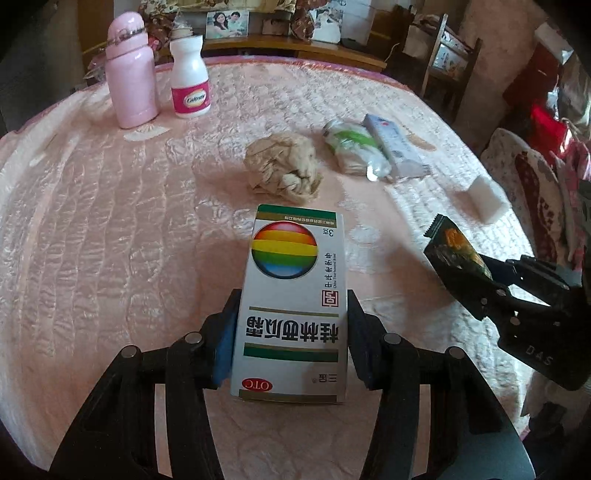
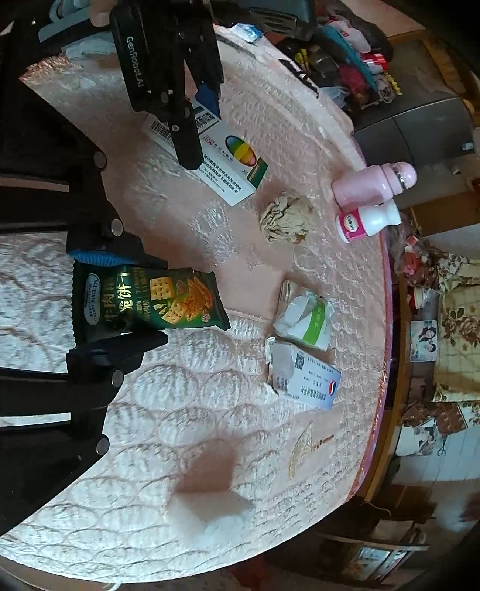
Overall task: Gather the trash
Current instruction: 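Carry box and wrapper over the white bucket and open both tools to drop them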
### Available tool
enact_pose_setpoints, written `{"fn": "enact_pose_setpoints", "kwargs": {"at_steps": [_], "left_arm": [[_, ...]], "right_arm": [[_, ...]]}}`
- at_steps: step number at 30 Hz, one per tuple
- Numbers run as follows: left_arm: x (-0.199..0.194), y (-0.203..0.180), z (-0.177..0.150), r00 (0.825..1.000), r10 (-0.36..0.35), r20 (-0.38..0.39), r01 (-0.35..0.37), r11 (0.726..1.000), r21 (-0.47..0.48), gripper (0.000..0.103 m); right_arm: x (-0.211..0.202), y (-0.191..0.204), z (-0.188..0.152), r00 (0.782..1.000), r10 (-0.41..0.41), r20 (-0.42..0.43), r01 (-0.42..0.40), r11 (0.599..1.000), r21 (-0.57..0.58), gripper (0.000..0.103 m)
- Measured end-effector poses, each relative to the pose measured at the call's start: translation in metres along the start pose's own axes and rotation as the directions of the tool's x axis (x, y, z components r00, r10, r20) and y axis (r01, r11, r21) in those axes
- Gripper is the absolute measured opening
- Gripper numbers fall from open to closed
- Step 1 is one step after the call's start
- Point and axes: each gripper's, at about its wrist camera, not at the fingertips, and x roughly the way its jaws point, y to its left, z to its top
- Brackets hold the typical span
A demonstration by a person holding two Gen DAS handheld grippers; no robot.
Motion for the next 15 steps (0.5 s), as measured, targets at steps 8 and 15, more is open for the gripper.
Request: {"fn": "enact_pose_setpoints", "kwargs": {"at_steps": [8,15], "left_arm": [[-0.030,-0.027,-0.001,0.998,-0.045,0.050,0.046,0.999,-0.002,0.050],[-0.054,-0.063,-0.001,0.994,-0.065,0.093,0.061,0.997,0.040,0.050]], "right_arm": [[-0.050,-0.009,-0.009,0.997,0.007,0.077,-0.011,0.999,0.047,0.031],[-0.090,-0.016,-0.013,0.989,-0.014,0.145,0.003,0.997,0.076,0.031]]}}
